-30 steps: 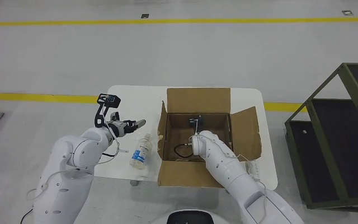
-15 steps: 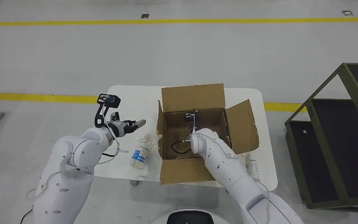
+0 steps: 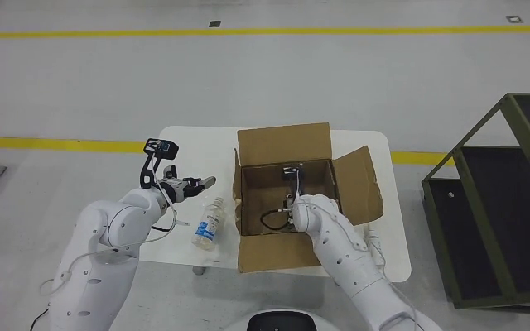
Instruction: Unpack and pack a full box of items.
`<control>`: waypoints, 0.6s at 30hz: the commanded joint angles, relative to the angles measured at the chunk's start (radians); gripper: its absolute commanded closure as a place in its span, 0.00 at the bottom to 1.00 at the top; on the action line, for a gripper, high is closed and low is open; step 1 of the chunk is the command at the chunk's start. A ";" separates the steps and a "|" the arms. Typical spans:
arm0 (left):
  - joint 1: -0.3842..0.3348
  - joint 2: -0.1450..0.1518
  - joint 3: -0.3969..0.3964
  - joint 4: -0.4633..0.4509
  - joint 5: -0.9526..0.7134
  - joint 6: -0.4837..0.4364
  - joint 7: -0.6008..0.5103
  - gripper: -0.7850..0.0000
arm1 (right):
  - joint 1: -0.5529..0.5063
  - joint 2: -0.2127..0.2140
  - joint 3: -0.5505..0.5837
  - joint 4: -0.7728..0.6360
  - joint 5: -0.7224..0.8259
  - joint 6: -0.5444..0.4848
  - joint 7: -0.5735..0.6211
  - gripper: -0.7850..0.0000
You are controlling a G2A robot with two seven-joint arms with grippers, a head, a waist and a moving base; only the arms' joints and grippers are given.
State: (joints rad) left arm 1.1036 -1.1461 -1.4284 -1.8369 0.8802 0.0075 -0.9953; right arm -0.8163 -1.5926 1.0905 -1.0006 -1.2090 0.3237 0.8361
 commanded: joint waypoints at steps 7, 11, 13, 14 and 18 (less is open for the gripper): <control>0.000 0.000 0.000 0.000 0.000 0.000 0.000 0.00 | 0.163 -0.015 -0.043 0.078 -0.043 0.008 0.283 1.00; 0.000 0.000 0.000 0.000 0.000 0.000 0.000 0.00 | 0.215 -0.024 -0.072 0.124 -0.053 -0.032 0.332 1.00; 0.000 0.000 0.000 0.000 0.000 0.000 0.000 0.00 | 0.215 -0.024 -0.072 0.124 -0.053 -0.032 0.332 1.00; 0.000 0.000 0.000 0.000 0.000 0.000 0.000 0.00 | 0.215 -0.024 -0.072 0.124 -0.053 -0.032 0.332 1.00; 0.000 0.000 0.000 0.000 0.000 0.000 0.000 0.00 | 0.215 -0.024 -0.072 0.124 -0.053 -0.032 0.332 1.00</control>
State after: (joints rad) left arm 1.1036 -1.1461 -1.4284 -1.8369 0.8802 0.0075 -0.9953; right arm -0.6013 -1.6169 1.0189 -0.8767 -1.2616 0.2922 1.1682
